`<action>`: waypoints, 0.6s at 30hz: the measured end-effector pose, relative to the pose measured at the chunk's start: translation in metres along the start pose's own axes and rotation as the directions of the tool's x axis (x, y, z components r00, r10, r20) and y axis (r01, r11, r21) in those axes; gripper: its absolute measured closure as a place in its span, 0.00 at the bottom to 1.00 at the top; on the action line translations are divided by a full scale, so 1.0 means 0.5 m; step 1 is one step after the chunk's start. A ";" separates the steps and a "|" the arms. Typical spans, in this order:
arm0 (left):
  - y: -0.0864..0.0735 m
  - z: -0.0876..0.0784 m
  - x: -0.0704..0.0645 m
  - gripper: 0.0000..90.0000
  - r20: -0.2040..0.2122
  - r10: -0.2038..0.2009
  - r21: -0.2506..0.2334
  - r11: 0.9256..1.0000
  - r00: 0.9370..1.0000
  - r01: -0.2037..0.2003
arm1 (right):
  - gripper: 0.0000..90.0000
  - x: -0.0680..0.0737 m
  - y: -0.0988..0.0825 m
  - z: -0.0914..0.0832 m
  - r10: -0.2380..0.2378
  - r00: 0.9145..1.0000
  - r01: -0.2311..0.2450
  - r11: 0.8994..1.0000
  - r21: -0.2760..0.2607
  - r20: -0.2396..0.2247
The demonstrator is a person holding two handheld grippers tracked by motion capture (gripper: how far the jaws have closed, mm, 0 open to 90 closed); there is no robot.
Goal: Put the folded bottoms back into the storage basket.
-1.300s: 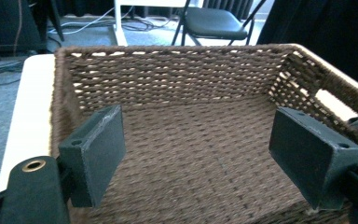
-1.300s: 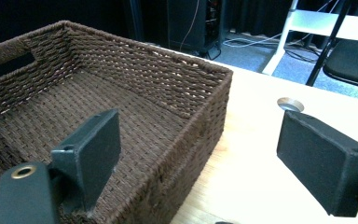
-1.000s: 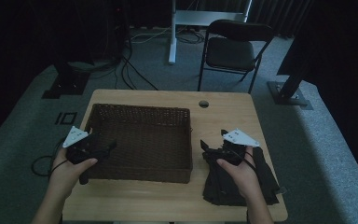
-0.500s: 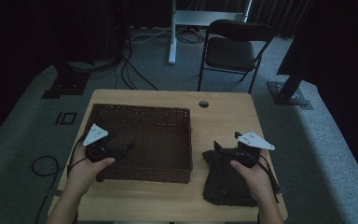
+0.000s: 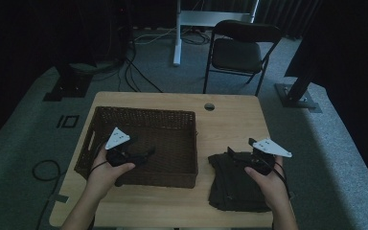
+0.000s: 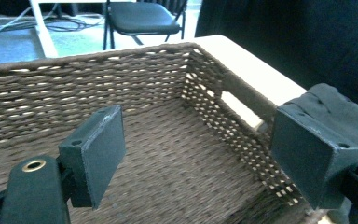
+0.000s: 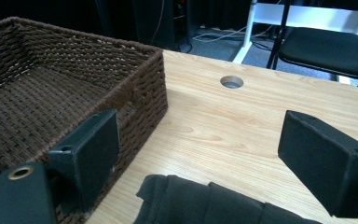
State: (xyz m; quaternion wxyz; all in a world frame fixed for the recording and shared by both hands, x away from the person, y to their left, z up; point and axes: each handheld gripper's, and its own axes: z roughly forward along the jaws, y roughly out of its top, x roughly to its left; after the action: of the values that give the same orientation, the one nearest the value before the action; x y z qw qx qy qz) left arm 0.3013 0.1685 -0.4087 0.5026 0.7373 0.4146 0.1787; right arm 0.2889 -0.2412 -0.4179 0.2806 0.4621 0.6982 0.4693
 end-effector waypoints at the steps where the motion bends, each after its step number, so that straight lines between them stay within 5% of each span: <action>1: 0.001 0.004 -0.005 0.21 0.008 0.002 -0.002 1.000 1.000 -0.002 | 0.14 -0.003 -0.002 -0.002 0.000 1.000 0.000 1.000 0.001 0.004; 18: 0.019 0.071 -0.094 0.21 0.117 0.060 0.015 0.998 0.991 -0.062 | 0.14 -0.056 -0.037 -0.035 0.034 0.998 -0.035 0.999 0.009 0.049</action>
State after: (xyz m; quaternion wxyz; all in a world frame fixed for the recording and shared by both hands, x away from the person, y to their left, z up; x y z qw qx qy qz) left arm 0.3018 0.1091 -0.4082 0.5134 0.7633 0.3636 0.1470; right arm 0.2791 -0.2762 -0.4288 0.2870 0.4867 0.6854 0.4594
